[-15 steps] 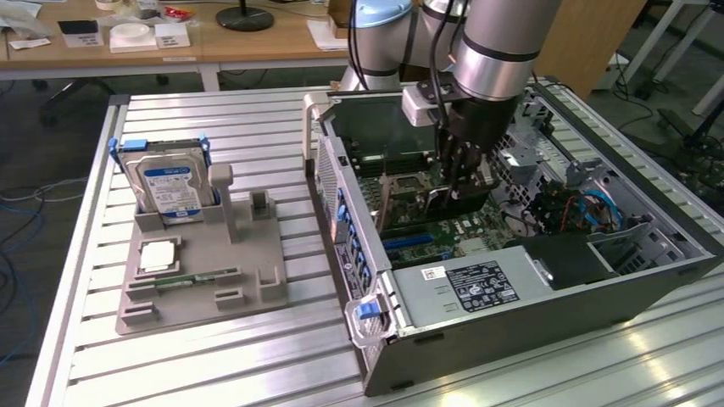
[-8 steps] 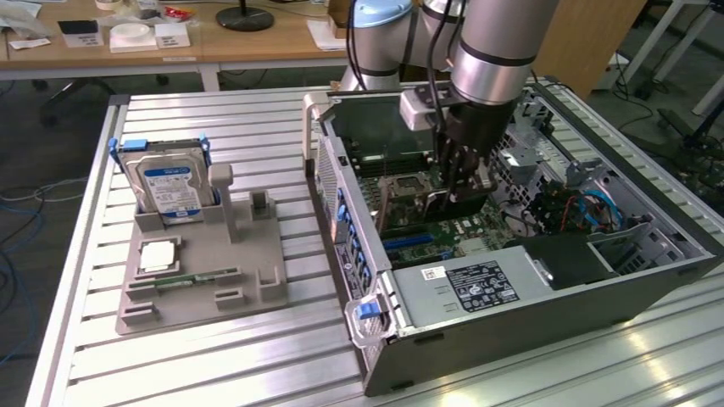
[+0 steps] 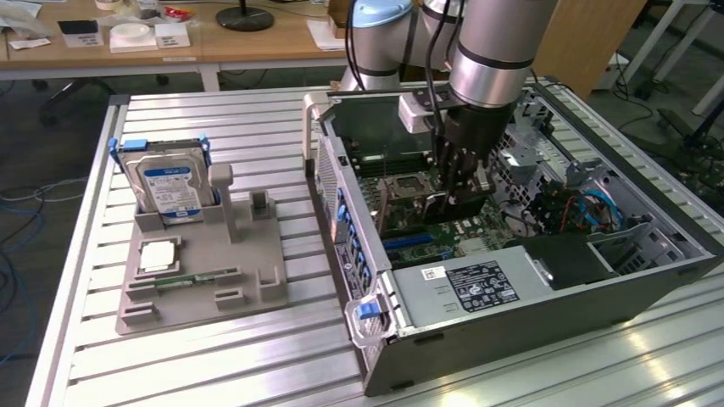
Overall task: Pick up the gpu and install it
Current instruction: 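Insert the gpu into the slot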
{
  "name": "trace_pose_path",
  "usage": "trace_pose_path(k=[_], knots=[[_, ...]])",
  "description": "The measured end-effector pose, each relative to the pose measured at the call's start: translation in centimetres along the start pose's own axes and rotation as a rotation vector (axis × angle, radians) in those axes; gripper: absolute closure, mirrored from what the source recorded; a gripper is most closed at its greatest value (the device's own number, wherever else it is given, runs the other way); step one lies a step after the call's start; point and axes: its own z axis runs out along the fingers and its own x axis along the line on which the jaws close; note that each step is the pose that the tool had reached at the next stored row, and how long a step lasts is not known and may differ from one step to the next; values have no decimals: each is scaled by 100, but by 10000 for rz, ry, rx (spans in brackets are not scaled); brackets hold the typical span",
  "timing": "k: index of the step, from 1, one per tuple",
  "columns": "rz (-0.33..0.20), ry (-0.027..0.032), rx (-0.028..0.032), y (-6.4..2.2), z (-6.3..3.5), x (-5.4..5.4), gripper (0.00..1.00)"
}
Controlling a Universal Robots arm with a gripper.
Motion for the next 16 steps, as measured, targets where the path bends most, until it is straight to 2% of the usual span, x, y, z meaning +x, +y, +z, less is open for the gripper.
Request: trace_pose_path(k=[13, 14, 16], knots=[[73, 6, -1, 5, 66, -2, 74], [74, 3, -1, 5, 67, -2, 74], [80, -55, 5, 15, 72, -2, 74]])
